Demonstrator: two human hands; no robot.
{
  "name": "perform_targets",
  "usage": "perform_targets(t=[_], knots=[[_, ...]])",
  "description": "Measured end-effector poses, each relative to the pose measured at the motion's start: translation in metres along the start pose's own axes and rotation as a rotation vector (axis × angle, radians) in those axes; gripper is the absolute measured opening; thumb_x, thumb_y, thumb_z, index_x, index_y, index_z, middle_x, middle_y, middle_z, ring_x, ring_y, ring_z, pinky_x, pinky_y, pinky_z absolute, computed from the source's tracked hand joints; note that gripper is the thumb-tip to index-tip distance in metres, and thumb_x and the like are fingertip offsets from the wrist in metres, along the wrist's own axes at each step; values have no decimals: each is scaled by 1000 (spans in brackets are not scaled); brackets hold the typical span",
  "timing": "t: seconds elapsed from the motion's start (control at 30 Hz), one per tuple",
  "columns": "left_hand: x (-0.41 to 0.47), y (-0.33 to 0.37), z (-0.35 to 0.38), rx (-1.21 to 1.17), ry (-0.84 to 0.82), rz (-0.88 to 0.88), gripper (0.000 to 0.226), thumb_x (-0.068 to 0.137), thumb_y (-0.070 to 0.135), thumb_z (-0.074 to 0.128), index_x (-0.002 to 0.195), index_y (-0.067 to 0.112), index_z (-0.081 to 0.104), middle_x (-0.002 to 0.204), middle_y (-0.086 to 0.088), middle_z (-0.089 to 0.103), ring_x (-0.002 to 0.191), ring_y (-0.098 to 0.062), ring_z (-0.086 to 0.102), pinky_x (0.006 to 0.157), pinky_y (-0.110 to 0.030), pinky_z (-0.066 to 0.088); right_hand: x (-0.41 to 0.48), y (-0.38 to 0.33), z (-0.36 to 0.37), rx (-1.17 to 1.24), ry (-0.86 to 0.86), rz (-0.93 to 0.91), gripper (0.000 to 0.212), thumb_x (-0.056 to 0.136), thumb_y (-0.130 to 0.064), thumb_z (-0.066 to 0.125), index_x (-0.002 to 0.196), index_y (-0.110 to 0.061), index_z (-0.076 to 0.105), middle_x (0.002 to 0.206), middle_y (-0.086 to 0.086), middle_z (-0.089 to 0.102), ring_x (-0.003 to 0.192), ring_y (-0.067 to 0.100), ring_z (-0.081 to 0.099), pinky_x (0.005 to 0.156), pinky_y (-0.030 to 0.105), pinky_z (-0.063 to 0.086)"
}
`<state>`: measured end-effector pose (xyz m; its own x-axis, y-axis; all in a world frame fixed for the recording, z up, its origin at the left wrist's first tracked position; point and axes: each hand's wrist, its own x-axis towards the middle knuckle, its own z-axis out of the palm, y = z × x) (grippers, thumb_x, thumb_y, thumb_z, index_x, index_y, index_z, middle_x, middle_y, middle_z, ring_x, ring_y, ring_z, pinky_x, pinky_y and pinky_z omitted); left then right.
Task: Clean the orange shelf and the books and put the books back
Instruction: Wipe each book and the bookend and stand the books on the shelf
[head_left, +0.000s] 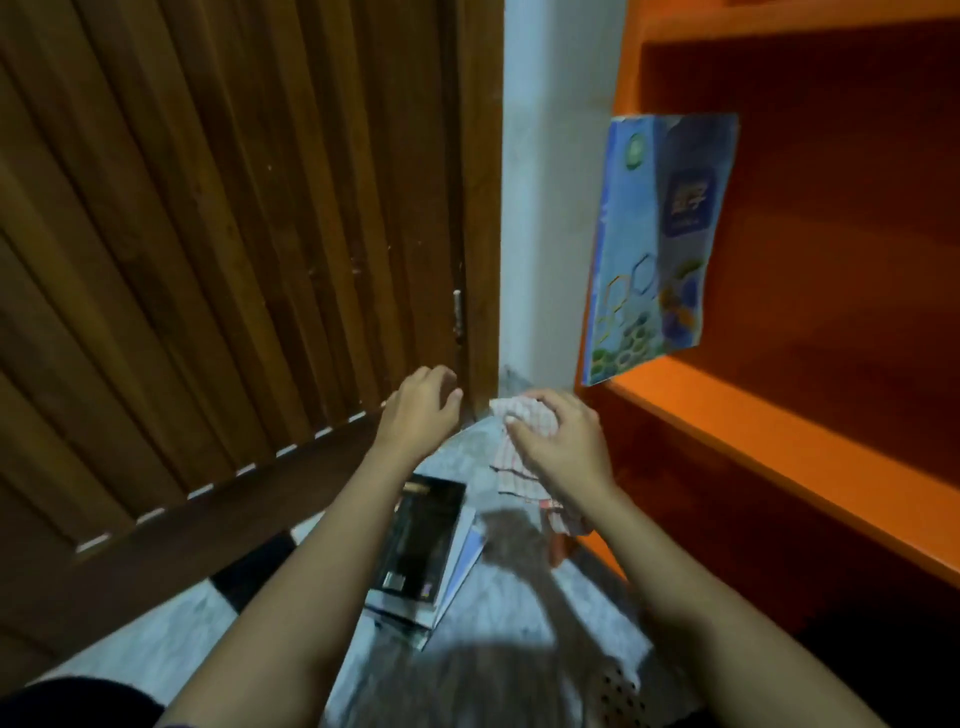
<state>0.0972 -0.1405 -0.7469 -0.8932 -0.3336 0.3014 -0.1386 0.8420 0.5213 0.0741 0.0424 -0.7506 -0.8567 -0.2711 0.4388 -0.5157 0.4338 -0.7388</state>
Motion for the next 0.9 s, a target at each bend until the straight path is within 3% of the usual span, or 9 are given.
perform_targets(t=[0.17,0.3,0.37,0.43,0.53,0.77,0.9], knots=[[-17,-87,39,37,-165,-221,31,94,31,51,121,17,54,122,-4,55,111,-23,54,92,-38,46,-17,54,91,8,-386,265,21,73,-37,67,91,-30,63,90,-7,66,88,16,63,77,31,50],[-28,-153,67,24,-256,-354,27,92,28,53,113,11,57,113,-11,58,105,-29,55,88,-39,46,-28,91,147,64,-539,452,20,71,-44,70,78,-27,63,83,-10,66,82,12,62,71,27,50],[-34,-178,82,0,-300,-449,24,92,26,53,110,11,57,112,-12,58,103,-29,55,85,-38,46,-32,108,175,50,-622,515,14,81,-37,66,87,-25,63,92,-4,64,91,17,60,79,29,48],[-40,-200,98,11,-355,-527,25,94,26,52,113,11,56,116,-13,57,103,-27,55,82,-35,44,-37,125,199,4,-717,569,22,89,-30,59,107,-17,61,109,4,61,101,19,56,87,27,42],[-48,-223,117,0,-414,-620,36,95,29,53,126,12,49,125,-12,52,111,-24,52,82,-32,42,-44,144,222,10,-735,642,36,90,-27,58,124,-14,54,124,6,56,99,12,49,82,19,34],[-48,-259,145,-135,-525,-678,50,96,34,50,138,12,36,136,-14,47,120,-28,51,96,-36,45,-51,160,253,181,-669,827,43,88,-21,63,129,-23,48,116,-2,54,96,9,48,63,3,38],[-43,-263,156,-281,-581,-691,45,95,24,54,134,9,37,132,-12,53,117,-25,54,89,-29,42,-56,164,265,271,-617,875,48,85,-23,65,129,-27,46,124,1,57,108,17,54,84,24,42]])
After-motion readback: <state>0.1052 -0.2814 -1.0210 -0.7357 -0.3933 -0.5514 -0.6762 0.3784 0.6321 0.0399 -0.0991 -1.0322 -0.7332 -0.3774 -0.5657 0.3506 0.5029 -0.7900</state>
